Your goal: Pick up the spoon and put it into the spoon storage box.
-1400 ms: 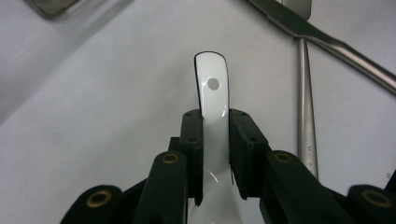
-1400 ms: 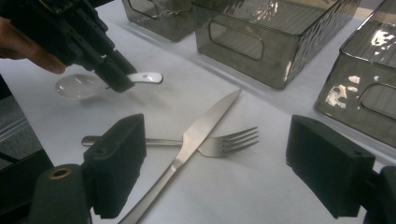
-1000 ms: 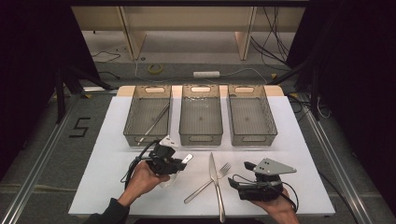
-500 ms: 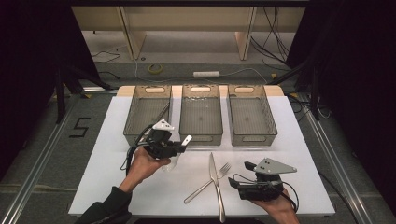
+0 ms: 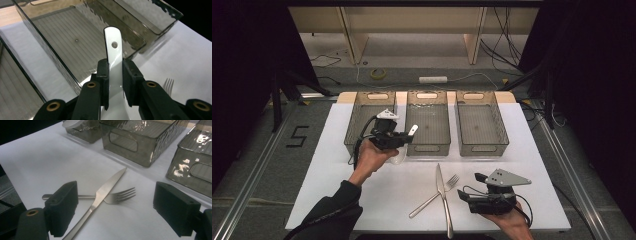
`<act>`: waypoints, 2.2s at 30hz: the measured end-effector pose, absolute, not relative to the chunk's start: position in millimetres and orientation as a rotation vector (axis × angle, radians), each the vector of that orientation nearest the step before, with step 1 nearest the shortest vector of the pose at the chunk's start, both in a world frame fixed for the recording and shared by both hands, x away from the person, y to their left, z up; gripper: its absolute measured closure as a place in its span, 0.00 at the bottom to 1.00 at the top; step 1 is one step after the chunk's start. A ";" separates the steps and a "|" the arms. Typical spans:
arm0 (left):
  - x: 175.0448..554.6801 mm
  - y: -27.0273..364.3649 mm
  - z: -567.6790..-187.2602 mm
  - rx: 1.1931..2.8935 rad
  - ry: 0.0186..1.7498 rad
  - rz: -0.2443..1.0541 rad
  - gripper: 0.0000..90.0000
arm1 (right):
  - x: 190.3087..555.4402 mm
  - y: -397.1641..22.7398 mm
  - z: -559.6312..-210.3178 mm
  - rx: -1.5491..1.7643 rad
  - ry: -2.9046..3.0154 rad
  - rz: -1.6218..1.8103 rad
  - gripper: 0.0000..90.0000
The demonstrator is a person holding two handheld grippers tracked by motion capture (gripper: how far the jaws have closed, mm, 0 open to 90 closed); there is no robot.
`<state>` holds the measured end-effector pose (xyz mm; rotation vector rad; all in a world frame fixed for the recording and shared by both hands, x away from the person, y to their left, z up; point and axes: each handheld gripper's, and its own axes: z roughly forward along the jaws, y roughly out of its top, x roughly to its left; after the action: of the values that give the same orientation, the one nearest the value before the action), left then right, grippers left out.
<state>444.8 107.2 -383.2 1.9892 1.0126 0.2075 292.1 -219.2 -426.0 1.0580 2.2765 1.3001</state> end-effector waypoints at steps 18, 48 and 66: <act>483.7 87.0 -361.9 1.918 1.043 0.241 0.85 | 291.8 -219.6 -425.9 1.056 2.274 1.307 0.23; 524.5 55.1 -374.9 1.870 1.095 0.269 0.85 | 292.0 -219.6 -426.7 1.054 2.280 1.318 0.23; 532.7 59.4 -395.5 1.835 1.168 0.288 0.85 | 291.5 -219.1 -426.9 1.045 2.280 1.318 0.23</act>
<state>532.7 59.4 -395.5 1.8354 1.1681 0.2880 291.5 -219.1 -426.9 1.0452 2.2803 1.3178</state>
